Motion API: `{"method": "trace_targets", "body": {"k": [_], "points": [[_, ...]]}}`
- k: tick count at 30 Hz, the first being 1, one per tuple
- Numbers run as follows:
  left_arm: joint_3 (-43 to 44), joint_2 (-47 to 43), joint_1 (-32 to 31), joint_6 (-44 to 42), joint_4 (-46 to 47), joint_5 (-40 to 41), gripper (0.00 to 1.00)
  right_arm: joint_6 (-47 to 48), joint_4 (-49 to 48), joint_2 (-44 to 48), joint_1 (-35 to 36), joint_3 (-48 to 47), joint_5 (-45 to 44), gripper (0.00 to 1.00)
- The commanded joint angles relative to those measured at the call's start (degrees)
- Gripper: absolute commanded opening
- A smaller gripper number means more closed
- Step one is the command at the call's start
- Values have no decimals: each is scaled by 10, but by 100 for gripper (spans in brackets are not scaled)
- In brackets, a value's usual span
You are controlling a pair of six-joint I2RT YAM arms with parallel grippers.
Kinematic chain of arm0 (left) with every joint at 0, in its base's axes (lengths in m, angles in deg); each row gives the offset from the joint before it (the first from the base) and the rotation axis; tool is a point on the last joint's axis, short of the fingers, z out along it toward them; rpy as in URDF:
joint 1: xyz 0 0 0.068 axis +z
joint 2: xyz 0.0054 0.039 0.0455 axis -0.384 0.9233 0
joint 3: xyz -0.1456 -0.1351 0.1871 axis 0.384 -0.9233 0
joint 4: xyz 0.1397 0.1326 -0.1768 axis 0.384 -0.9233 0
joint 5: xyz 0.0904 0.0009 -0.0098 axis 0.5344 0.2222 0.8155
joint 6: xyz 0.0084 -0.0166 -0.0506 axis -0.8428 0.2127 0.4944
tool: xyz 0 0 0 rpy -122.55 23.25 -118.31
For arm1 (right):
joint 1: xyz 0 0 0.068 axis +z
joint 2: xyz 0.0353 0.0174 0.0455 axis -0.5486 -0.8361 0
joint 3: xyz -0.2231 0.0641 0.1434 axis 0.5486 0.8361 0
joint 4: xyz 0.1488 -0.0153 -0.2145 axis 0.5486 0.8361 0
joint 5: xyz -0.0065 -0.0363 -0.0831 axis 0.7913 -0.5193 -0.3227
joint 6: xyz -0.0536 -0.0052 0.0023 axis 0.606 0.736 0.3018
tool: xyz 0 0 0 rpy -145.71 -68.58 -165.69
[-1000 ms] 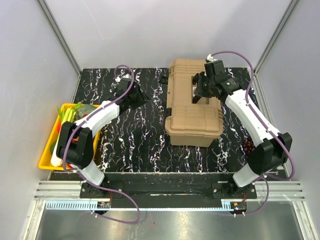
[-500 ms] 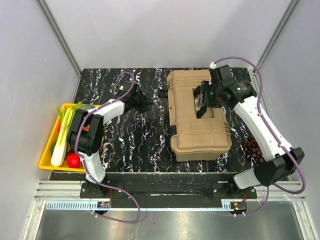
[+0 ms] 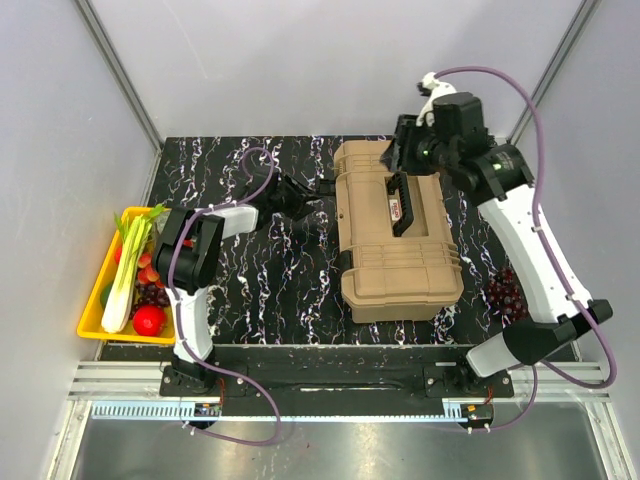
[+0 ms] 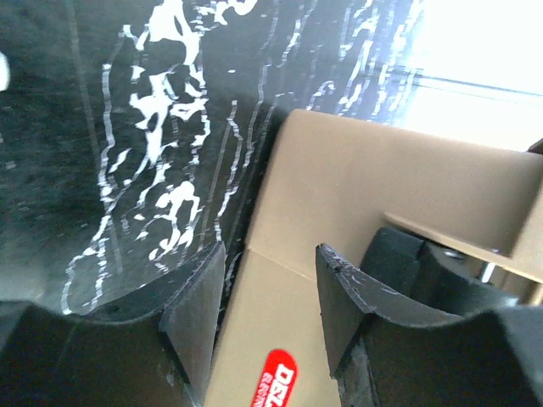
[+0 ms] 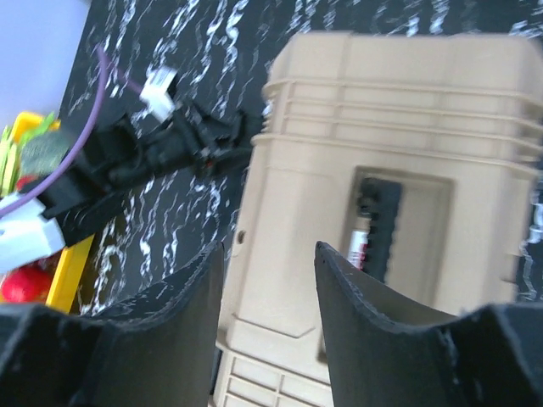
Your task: Pack the tool kit
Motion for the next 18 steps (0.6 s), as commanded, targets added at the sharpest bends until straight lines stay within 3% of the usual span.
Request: {"method": "trace_targets", "body": {"k": [1,5,18], "points": [[2,20,-1,71,133,-48,51,6,-44,-23,40,33,83,52],[-20,19,-2,102,196,-52,52,-17,-60,-40,64,62,108,52],[-44,56,-7,243,384,-79,51,-29,-61,-58,69,106,74,50]]}}
